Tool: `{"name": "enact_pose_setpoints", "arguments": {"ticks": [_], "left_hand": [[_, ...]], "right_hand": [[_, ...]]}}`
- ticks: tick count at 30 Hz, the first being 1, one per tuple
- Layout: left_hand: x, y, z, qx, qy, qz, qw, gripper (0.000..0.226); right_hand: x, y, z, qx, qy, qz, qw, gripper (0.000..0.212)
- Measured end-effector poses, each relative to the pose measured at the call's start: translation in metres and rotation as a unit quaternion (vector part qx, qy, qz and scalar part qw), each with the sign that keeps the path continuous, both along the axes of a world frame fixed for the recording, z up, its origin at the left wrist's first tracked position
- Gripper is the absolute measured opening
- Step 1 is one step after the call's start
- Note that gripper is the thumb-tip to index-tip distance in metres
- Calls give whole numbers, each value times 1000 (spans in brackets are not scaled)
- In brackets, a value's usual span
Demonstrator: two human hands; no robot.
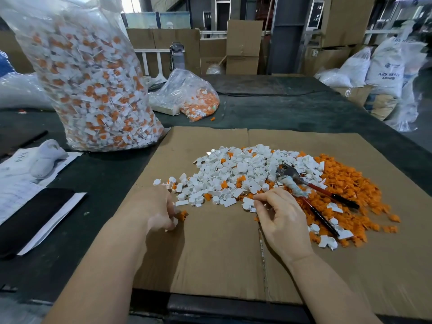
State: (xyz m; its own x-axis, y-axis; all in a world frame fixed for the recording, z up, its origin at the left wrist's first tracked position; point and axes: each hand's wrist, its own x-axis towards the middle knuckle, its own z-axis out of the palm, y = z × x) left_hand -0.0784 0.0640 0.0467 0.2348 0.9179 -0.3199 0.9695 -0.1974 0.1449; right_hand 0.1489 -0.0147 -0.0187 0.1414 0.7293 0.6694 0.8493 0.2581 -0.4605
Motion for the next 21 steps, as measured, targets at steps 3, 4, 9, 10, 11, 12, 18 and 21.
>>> {"name": "enact_pose_setpoints", "arguments": {"ticks": [3, 4, 9, 10, 11, 12, 18, 21], "left_hand": [[4, 1, 0, 4, -31, 0, 1000, 12], [6, 1, 0, 12, -56, 3, 998, 11], [35, 0, -5, 56, -215, 4, 975, 15], [44, -2, -9, 49, -242, -3, 969, 15], [54, -4, -14, 40, -265, -13, 963, 16], [63, -6, -20, 33, -283, -24, 958, 17], [103, -16, -48, 35, -400, -8, 916, 24], [111, -16, -52, 42, -438, 25, 898, 20]], "right_hand": [[0, 0, 0, -1, 0, -2, 1000, 2], [0, 0, 0, -1, -1, -2, 1000, 2], [0, 1, -1, -4, -6, -2, 1000, 2], [1, 1, -1, -5, -7, -3, 1000, 2], [1, 1, -1, -5, -10, -4, 1000, 2], [1, 1, -1, -6, -13, -4, 1000, 3], [7, 1, 4, -6, -29, -39, 999, 3], [20, 2, 12, -9, -17, -115, 993, 5]]}}
